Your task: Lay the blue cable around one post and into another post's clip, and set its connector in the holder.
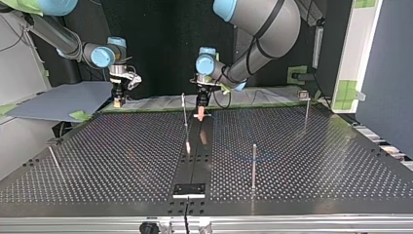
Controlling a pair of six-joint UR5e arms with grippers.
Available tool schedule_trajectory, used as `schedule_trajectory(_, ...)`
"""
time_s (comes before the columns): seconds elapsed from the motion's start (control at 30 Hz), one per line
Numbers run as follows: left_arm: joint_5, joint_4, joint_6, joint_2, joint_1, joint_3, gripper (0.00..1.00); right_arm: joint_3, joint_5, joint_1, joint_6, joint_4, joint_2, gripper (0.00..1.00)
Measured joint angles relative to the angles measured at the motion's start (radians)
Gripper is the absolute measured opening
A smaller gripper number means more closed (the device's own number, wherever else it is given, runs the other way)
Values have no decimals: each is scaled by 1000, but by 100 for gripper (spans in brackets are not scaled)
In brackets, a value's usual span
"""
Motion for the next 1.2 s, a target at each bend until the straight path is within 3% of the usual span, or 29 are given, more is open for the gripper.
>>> schedule_trajectory(0.33, 75, -75, 72, 29, -5, -39, 100, 0, -6, -1, 3, 25, 0, 0)
schedule_trajectory(0.73, 168, -170, 102, 122, -22, -133, 100, 0, -17, -1, 9, 35, 1, 0)
schedule_trajectory(0.9, 181, -215, 112, 151, -41, -166, 100, 0, -20, -2, 11, 38, 1, 0)
schedule_trajectory(1.2, 175, -299, 115, 180, -68, -173, 100, 0, -22, -3, 11, 39, 2, 0)
